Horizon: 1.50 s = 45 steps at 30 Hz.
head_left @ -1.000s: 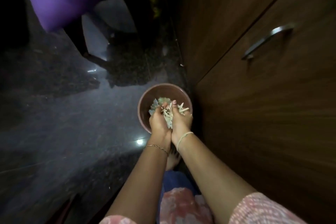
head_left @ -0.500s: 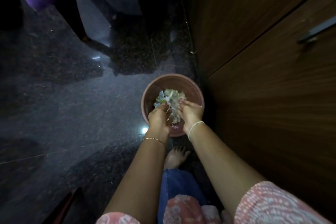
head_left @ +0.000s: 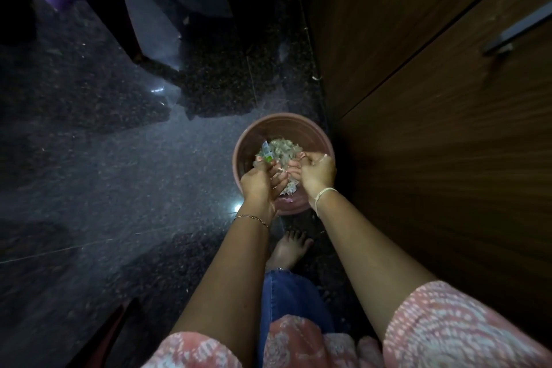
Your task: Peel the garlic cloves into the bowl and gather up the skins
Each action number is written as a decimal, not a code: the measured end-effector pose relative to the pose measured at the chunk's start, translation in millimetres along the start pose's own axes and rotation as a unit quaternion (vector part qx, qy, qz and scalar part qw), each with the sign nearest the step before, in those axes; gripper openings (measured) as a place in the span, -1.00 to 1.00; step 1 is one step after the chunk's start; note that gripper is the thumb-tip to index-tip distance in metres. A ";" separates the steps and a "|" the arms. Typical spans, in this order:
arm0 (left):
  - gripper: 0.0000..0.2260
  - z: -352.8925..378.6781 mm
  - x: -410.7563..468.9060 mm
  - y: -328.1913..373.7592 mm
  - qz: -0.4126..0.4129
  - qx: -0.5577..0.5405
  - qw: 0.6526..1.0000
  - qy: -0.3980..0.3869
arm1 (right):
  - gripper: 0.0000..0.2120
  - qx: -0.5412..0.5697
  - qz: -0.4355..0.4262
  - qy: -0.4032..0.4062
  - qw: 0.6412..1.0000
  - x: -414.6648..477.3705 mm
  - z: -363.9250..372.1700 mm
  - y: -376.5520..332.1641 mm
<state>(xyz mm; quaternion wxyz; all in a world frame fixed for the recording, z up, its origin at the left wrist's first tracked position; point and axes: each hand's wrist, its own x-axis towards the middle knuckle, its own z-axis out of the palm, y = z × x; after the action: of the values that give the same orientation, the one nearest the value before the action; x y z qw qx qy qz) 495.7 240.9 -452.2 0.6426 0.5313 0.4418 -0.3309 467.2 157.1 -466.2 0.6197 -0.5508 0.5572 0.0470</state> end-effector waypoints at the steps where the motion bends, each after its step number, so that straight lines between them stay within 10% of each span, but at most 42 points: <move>1: -0.83 -1.9 -1.4 0.0 0.005 0.009 1.000 0.007 | -0.82 0.008 -0.003 0.006 1.000 -2.5 -2.5 -0.9; 7: -0.80 -9.2 -10.3 1.3 0.038 0.041 0.998 -0.002 | -0.24 0.004 0.044 -0.036 0.998 -11.0 -8.4 -6.2; 10: -0.85 -6.0 -16.5 3.4 0.039 0.069 0.997 0.008 | -0.64 -0.022 0.037 -0.061 0.997 -22.7 -10.0 -14.0; 13: -0.89 -5.1 -25.6 6.0 0.009 0.061 0.998 -0.008 | -0.45 -0.100 -0.016 -0.093 0.990 -33.7 -17.1 -13.8; 19: -0.85 -9.2 -38.3 4.2 0.053 0.059 0.997 0.001 | -0.86 -0.170 -0.070 -0.002 0.983 -46.8 -30.9 -20.0; 25: -0.61 -13.0 -50.5 2.4 0.149 0.180 0.970 0.067 | -0.81 -0.251 -0.140 0.001 0.958 -67.8 -39.1 -27.5; 29: -0.77 -13.3 -81.2 7.5 0.165 0.215 0.962 0.010 | -0.45 -0.097 -0.023 -0.083 0.991 -98.9 -50.6 -50.6; 32: -0.82 -12.0 -115.0 16.2 0.173 0.204 0.963 -0.024 | -0.62 -0.014 0.013 -0.093 0.996 -122.4 -61.7 -65.9; 45: -0.87 21.2 -393.7 35.0 0.249 0.032 0.942 -0.222 | -0.72 0.338 -0.145 -0.073 0.927 -344.7 -176.7 -163.2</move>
<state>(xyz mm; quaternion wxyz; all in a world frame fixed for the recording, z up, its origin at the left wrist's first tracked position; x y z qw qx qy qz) 377.8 210.4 -75.6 0.7688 0.5579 0.1306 -0.2839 334.8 155.3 -67.2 0.8082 -0.3782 0.4074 -0.1944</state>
